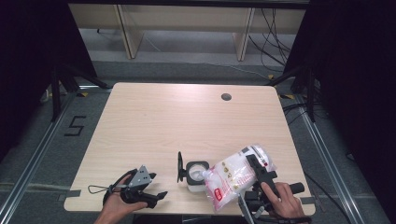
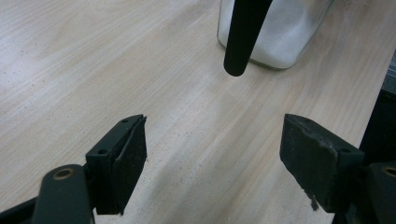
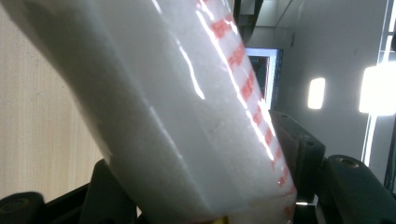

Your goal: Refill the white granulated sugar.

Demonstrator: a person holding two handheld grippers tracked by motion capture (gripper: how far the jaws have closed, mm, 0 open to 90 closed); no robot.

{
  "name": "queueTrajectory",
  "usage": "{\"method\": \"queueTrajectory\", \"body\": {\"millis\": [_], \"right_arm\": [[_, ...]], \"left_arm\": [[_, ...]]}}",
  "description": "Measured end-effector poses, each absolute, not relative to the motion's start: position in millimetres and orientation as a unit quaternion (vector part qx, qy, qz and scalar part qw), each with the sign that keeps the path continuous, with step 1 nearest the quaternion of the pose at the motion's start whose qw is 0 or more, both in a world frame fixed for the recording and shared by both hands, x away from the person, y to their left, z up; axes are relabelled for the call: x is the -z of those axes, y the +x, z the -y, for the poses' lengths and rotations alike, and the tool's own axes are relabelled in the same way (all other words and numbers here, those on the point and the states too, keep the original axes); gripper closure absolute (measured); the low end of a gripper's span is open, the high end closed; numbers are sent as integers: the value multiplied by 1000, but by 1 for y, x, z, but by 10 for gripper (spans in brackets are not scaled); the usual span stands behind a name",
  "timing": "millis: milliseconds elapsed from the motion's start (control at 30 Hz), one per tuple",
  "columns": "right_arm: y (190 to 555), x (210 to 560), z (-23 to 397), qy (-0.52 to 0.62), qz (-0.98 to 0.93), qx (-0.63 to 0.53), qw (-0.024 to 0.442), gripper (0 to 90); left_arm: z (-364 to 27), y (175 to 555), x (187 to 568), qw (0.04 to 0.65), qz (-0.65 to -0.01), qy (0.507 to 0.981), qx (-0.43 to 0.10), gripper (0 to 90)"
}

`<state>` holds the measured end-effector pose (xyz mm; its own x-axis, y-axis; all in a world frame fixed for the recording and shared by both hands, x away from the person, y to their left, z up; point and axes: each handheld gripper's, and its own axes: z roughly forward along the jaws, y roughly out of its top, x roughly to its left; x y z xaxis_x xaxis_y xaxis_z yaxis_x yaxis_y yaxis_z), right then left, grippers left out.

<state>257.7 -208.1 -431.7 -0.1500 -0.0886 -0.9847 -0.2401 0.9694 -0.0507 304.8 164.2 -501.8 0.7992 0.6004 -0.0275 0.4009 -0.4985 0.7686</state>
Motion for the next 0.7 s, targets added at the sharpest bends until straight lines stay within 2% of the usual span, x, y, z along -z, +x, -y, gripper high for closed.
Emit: {"method": "queueTrajectory", "body": {"millis": [700], "right_arm": [[259, 435, 211, -91, -762, -61, 639, 438]], "left_arm": [[-164, 305, 502, 406, -293, 857, -122, 225]]}}
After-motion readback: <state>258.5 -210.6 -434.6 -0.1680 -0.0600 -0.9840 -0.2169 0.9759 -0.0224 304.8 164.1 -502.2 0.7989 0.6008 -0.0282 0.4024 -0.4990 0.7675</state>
